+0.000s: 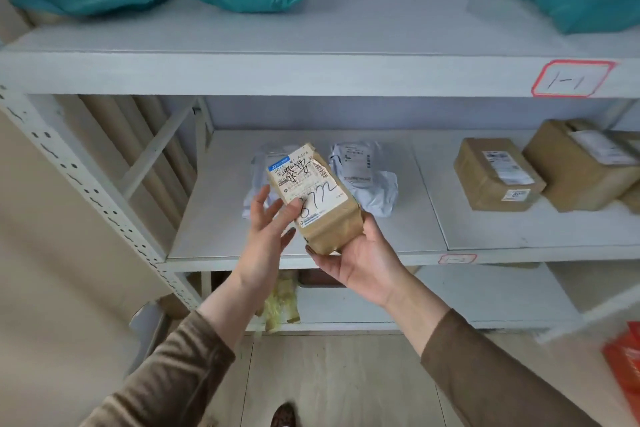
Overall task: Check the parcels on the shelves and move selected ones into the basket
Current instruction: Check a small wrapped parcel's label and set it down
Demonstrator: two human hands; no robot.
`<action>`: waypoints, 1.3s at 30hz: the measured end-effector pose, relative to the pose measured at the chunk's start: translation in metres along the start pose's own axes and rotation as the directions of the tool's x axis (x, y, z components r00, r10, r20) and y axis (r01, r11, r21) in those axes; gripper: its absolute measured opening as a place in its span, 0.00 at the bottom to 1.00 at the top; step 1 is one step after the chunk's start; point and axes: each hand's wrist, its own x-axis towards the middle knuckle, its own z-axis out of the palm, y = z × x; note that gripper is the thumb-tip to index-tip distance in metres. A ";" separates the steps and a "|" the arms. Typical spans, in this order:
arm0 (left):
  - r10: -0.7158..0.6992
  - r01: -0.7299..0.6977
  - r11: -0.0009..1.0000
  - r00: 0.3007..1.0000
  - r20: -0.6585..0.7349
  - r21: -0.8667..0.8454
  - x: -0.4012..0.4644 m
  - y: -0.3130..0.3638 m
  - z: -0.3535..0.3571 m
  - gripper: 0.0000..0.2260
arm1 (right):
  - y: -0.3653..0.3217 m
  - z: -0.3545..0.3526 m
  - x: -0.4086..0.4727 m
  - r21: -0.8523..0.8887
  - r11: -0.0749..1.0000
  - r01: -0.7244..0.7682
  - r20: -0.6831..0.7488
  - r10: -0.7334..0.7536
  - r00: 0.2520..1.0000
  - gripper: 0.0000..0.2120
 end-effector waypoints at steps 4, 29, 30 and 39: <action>-0.112 0.127 0.987 0.983 0.145 -0.098 -0.007 -0.002 0.018 0.38 | -0.007 -0.014 -0.020 -0.031 0.999 0.008 0.012 -0.008 1.000 0.30; -0.138 0.138 0.984 0.990 0.010 -0.109 0.023 -0.002 -0.049 0.16 | -0.008 0.025 0.035 -0.555 0.817 0.158 0.083 -0.135 0.987 0.31; -0.161 0.159 0.981 0.987 -0.010 -0.114 0.028 -0.002 -0.058 0.16 | -0.006 0.034 0.043 -0.566 0.813 0.137 0.077 -0.113 0.991 0.31; -0.130 0.119 0.991 0.953 -0.275 -0.057 0.066 0.005 -0.159 0.32 | 0.054 0.099 0.154 -0.549 0.833 -0.061 -0.006 0.069 0.998 0.25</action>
